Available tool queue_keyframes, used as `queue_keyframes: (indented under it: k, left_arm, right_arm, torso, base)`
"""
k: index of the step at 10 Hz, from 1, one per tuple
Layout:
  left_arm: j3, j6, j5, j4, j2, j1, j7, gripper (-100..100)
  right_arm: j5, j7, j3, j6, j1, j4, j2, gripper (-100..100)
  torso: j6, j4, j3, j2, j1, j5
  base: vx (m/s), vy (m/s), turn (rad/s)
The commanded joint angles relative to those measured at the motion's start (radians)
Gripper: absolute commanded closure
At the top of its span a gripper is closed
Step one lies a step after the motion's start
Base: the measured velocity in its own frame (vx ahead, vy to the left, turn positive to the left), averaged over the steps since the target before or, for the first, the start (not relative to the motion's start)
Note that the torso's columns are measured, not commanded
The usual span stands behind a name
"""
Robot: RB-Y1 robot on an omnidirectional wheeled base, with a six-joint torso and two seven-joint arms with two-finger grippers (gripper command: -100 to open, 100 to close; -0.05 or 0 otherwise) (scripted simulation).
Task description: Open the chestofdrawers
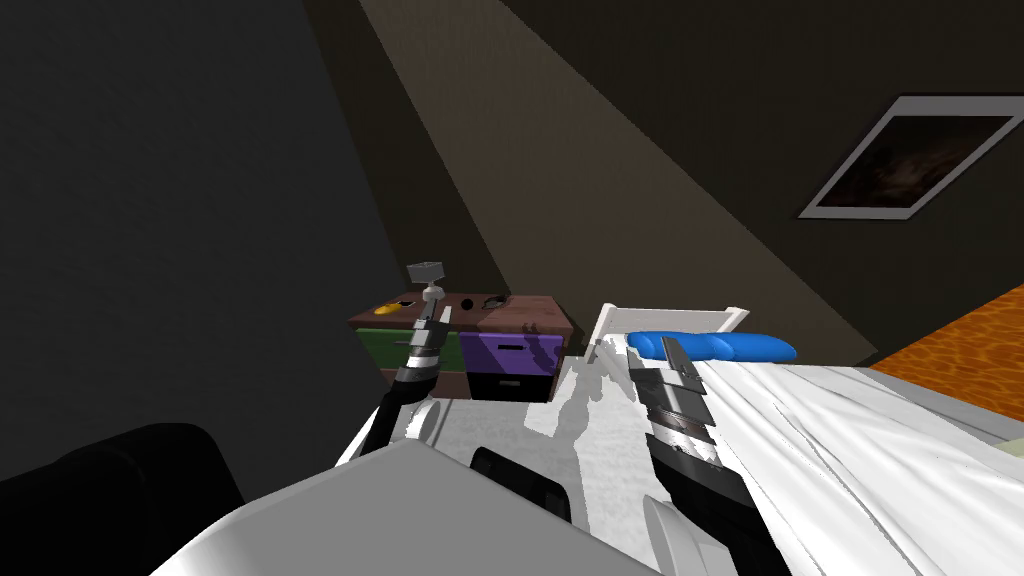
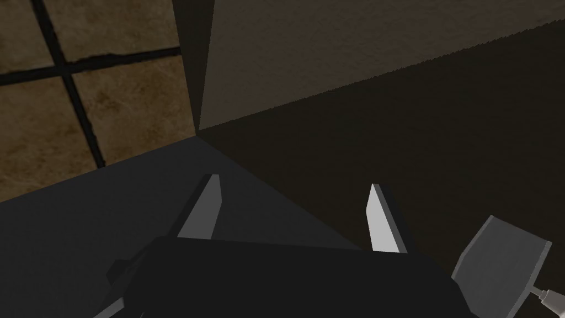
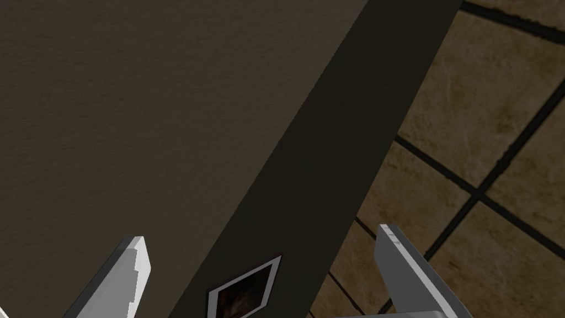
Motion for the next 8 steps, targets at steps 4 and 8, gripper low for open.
queue_keyframes:
  k: [4,8]
  left_arm:
    - [0.000,0.000,0.000,0.000,0.000,0.000,0.000,0]
    - [0.000,0.000,0.000,0.000,0.000,0.000,0.000,0]
  right_arm:
    - [0.000,0.000,0.000,0.000,0.000,0.000,0.000,0]
    - [0.000,0.000,0.000,0.000,0.000,0.000,0.000,0]
  torso:
    - [0.000,0.248,-0.497,0.248,0.000,0.000]
    - [0.000,0.544,-1.087,0.544,0.000,0.000]
  base:
    - [0.000,0.000,0.000]
    - [0.000,0.000,0.000]
